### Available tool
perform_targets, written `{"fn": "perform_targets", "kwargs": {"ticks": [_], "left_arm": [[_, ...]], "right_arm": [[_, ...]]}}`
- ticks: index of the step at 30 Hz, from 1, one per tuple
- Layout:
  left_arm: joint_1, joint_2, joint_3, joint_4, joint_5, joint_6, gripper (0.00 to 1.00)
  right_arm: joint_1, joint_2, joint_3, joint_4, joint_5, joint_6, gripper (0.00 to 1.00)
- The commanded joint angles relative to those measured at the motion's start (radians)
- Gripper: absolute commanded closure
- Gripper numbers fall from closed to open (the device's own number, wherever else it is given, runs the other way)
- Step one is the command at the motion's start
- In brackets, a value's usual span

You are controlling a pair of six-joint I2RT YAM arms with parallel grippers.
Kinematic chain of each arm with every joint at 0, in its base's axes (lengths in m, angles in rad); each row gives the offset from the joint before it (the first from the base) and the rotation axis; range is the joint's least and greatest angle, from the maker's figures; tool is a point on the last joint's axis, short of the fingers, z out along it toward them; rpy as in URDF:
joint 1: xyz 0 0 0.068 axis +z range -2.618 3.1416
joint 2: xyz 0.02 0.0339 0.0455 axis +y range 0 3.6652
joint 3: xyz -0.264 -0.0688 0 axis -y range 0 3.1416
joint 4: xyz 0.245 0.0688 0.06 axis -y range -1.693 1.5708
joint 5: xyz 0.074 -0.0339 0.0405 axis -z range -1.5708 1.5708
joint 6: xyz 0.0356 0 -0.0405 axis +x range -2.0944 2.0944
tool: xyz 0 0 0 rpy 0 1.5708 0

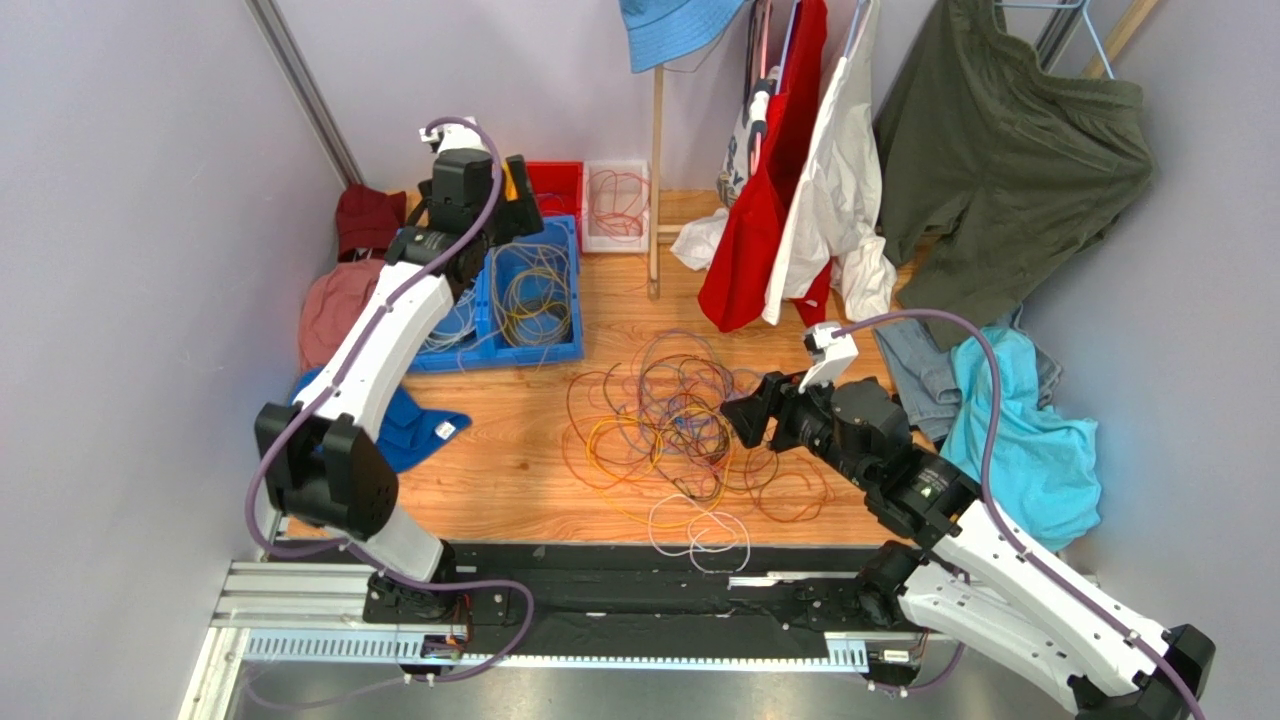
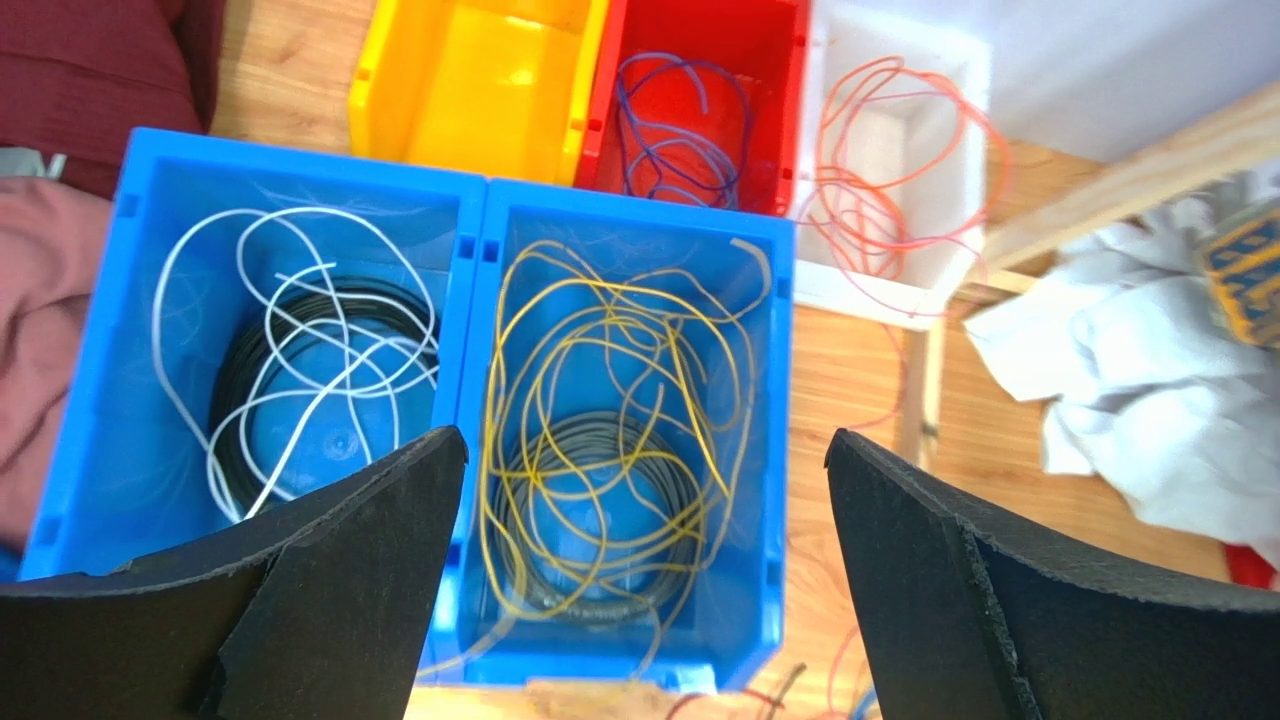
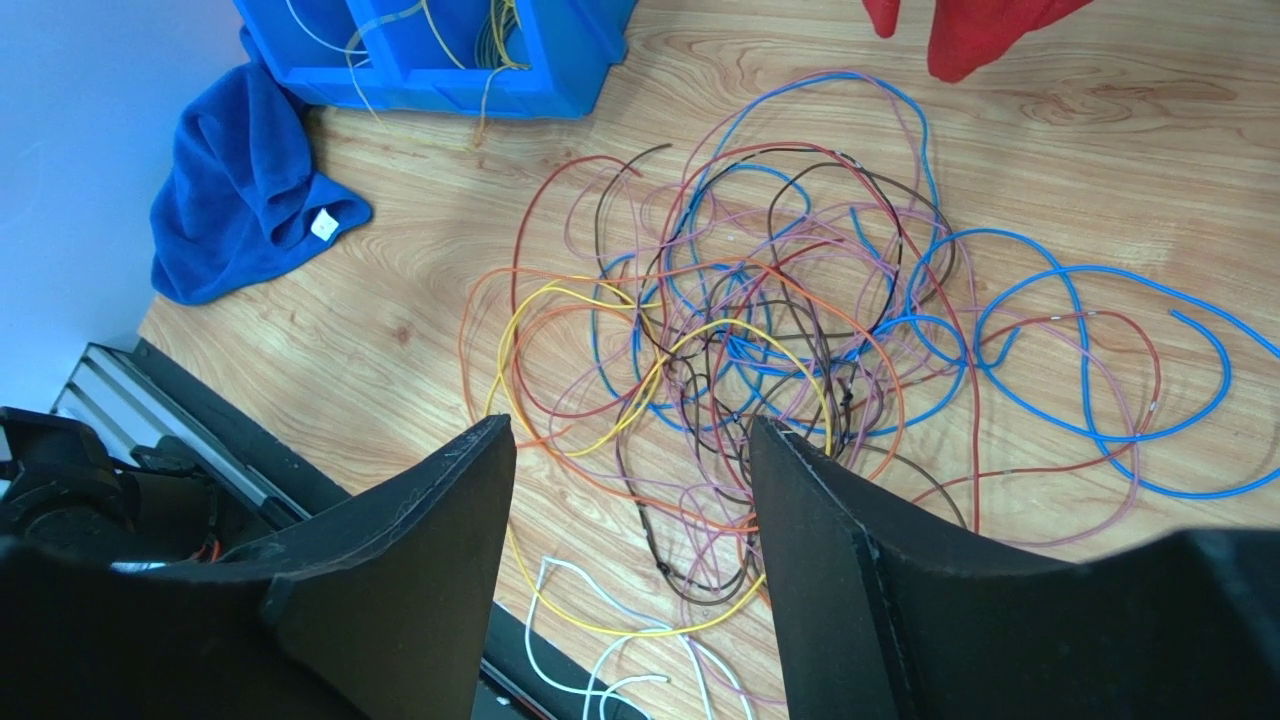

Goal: Untangle the cables

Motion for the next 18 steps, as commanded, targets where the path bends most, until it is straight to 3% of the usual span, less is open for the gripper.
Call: {"fn": "perform_targets", "kwargs": {"ticks": [1,7,18], "left_arm": [[-0.033,-0.168,-0.058,0.024,0.027,-0.023,0.01],[-0.176,-0.455,-0.304,0.033,-0.059,-0.045,0.01],[-0.316,-0.911,-0.809,-0.051,-0.056,-0.201,0.01]], "right_arm": [[0.005,-0.017,-0.006,0.049,-0.033,0.028,0.37],[0.008,-0.042,-0.013,0.038,-0.051,0.031,0.38],[0.031,-0.051,-0.064,0.049,-0.082,0.054,0.39]]}}
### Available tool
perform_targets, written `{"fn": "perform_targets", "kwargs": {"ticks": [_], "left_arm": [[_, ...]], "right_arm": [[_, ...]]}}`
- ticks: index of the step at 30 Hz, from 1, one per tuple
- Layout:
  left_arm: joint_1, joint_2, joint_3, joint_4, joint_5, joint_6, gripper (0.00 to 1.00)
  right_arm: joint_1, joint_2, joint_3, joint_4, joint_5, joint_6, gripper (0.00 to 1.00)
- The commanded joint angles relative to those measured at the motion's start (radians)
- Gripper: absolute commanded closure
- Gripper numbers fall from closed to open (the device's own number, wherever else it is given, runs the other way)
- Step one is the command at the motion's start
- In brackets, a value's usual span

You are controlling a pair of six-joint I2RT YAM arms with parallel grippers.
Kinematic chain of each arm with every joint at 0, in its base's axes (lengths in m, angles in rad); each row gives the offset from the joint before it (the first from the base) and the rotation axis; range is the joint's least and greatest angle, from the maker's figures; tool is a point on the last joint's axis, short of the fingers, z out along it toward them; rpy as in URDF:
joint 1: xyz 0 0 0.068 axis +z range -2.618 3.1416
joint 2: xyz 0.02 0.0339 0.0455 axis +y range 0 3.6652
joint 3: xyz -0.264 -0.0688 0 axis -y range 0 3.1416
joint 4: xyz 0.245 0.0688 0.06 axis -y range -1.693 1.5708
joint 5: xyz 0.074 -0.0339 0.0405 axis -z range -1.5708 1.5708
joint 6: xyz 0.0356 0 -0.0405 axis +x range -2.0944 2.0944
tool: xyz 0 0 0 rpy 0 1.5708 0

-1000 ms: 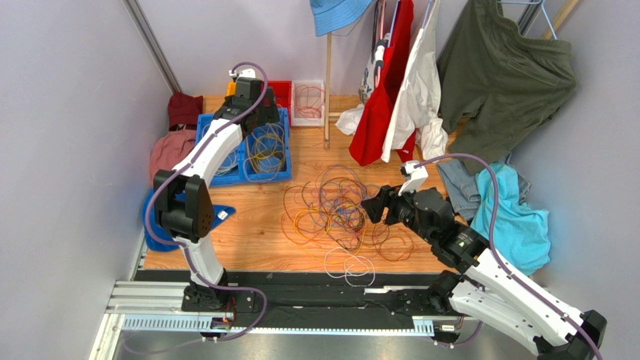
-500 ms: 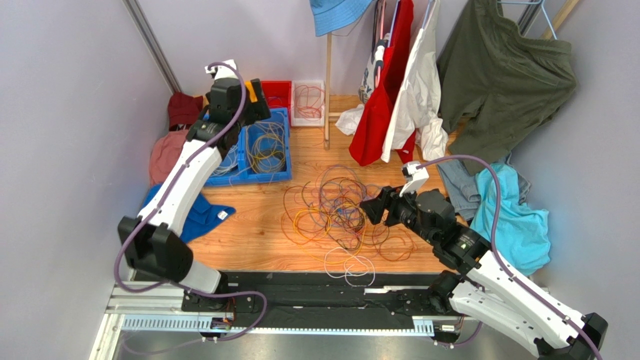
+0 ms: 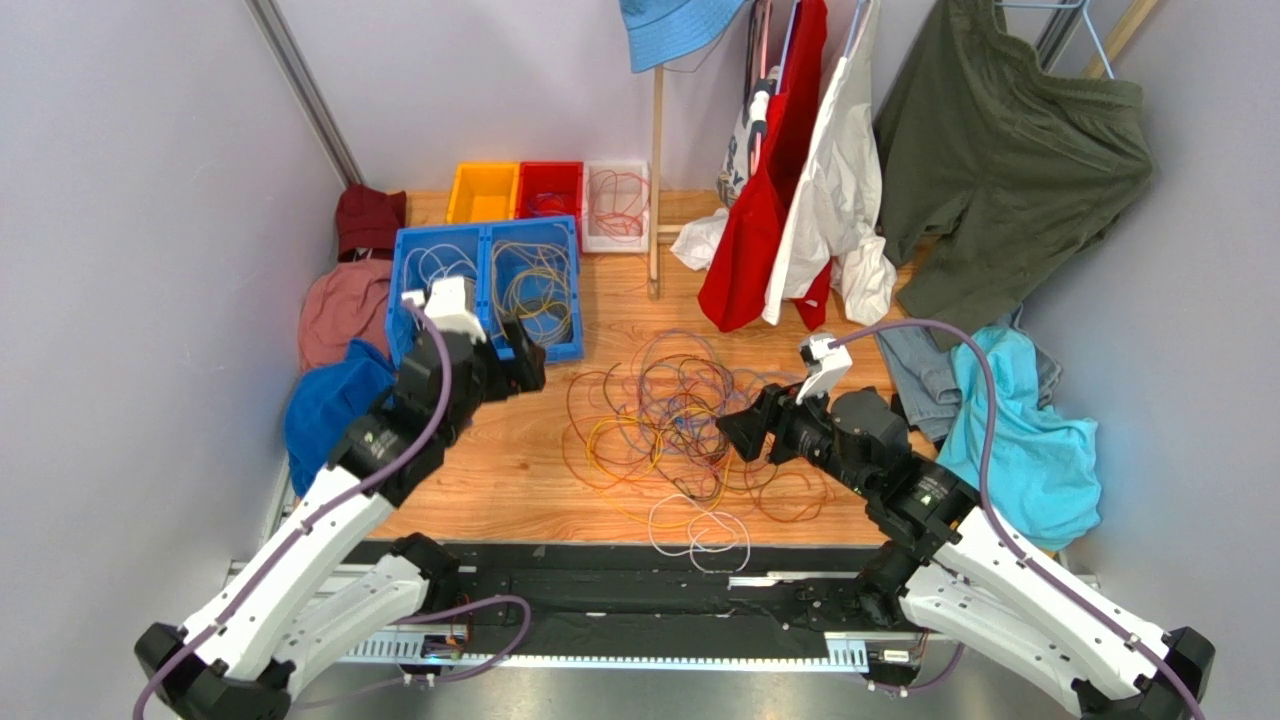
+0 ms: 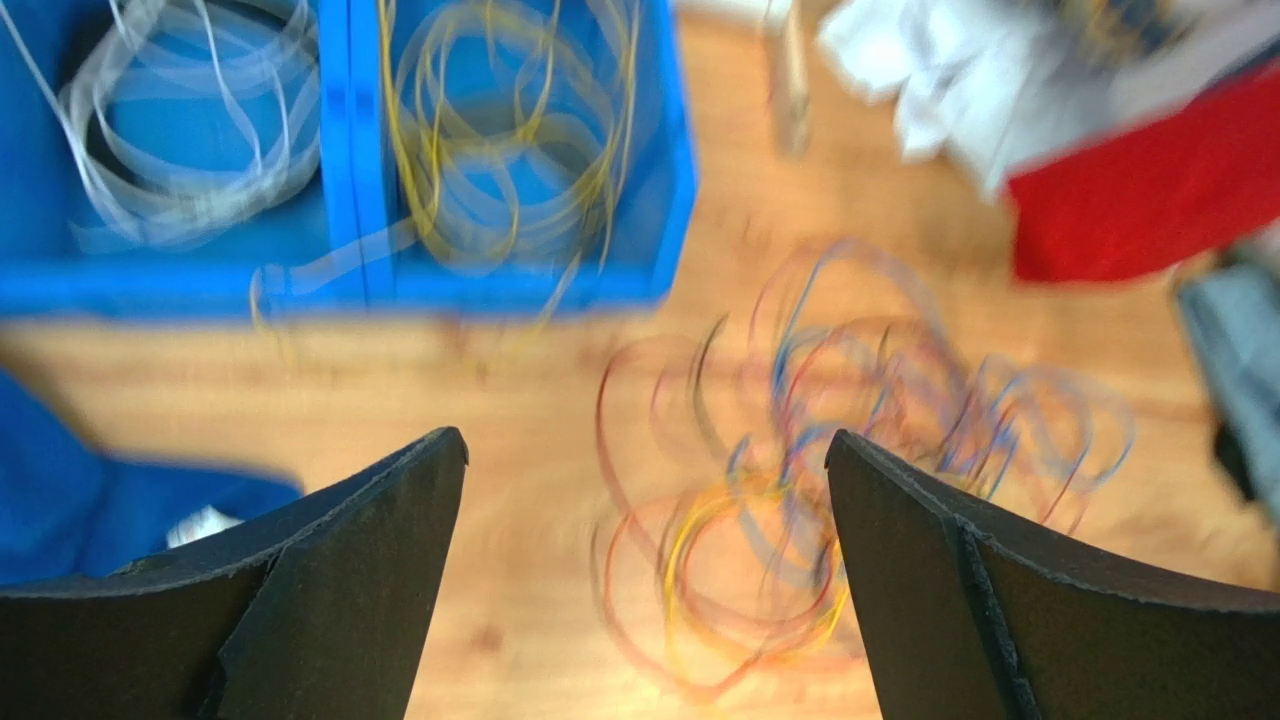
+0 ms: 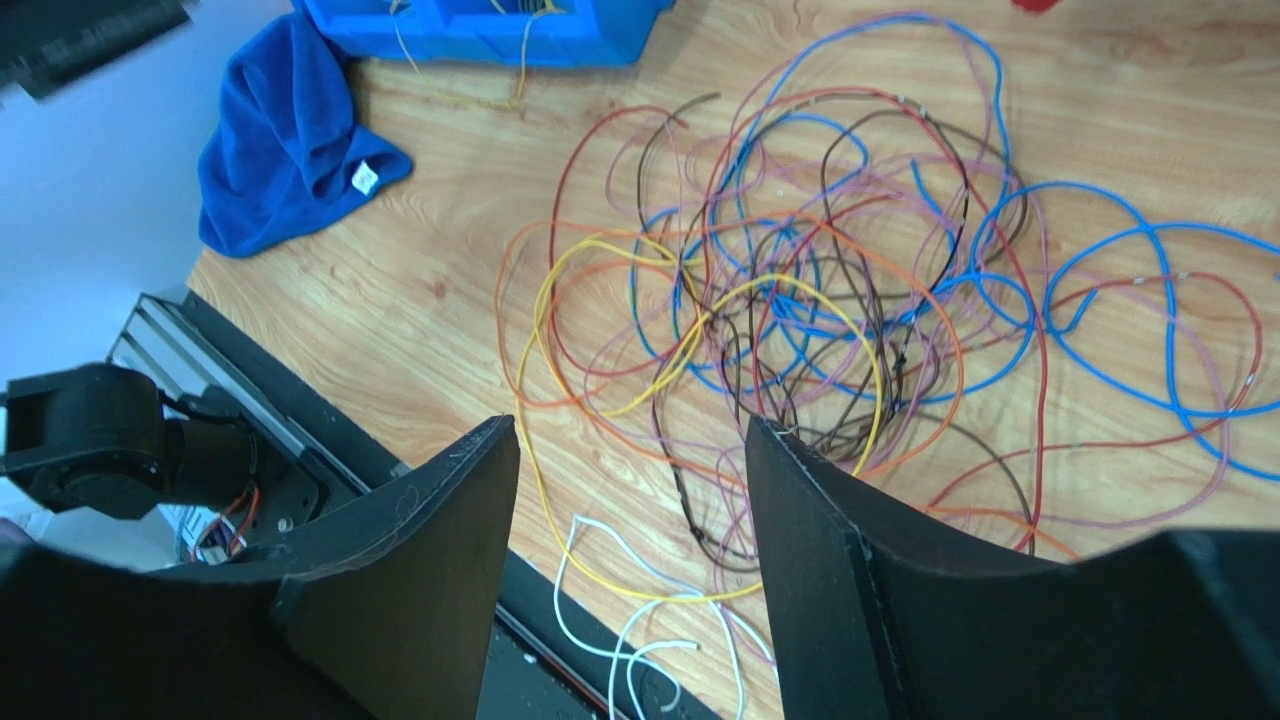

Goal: Untangle the cables

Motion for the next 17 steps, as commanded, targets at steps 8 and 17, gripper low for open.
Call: {"fn": "perform_targets", "kwargs": {"ticks": [8,17], "left_arm": [[-0.203,-0.189,-0.167,-0.101,0.005,-0.047,0.01],[-0.36,-0.189,-0.201,-0.107,-0.094,-0.086,0.01]], "right_arm": [[0.204,-0.039,-0.078,-0.031,0.19,0.019,0.4],[0.326,-0.079,-0.072,-0.127,0.354,0.091,0.41]]}}
